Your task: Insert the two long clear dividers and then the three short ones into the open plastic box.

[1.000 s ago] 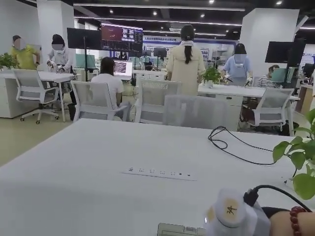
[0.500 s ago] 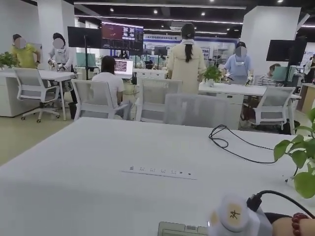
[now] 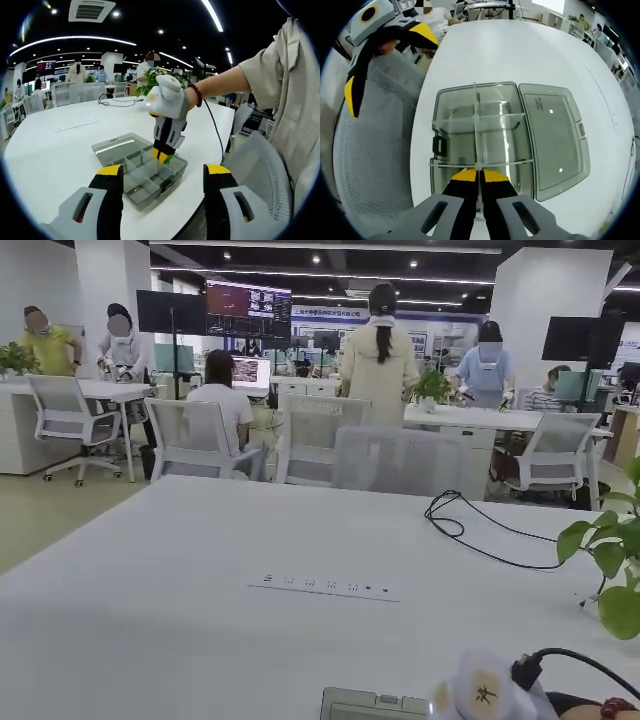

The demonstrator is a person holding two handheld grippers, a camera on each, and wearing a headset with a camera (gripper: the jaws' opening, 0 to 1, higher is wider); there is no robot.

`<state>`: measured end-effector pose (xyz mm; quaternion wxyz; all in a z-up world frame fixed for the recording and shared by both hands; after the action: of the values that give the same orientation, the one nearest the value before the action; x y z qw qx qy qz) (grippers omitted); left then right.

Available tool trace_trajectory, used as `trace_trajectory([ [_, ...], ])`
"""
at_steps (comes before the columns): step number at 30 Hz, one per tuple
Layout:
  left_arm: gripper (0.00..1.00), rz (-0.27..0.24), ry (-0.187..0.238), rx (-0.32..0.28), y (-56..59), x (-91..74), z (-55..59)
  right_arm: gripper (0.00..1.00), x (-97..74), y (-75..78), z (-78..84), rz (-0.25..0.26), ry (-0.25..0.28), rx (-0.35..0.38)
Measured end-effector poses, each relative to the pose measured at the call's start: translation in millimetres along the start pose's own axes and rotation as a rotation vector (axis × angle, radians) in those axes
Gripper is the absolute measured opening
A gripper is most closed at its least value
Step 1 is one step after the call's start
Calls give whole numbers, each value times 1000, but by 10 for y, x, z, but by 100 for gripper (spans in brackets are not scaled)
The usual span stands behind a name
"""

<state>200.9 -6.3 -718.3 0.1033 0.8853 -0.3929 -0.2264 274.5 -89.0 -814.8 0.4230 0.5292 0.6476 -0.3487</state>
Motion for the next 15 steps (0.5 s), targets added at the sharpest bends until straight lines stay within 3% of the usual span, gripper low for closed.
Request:
trace_trajectory([
  [9,66,-12,2,-3,-44,-21,-26,13,15,-2,23,43,34,72],
  [15,68,-25,-6,-2,-77,-37,-28,20,-82,-10,34,81,71,138],
])
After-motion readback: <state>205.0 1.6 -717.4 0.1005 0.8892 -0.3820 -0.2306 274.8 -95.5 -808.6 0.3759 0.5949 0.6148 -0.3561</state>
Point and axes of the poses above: the centre of the closed fingertips' face, and the gripper's own axes: x roughly forward along the fingers, y roughly to its right, z roughly out of its underside, the point moved 2 cm from there along -x, roughly backward along the fingers, and after that the axes turned 15 degrees about -x, right-handed, at the moved point
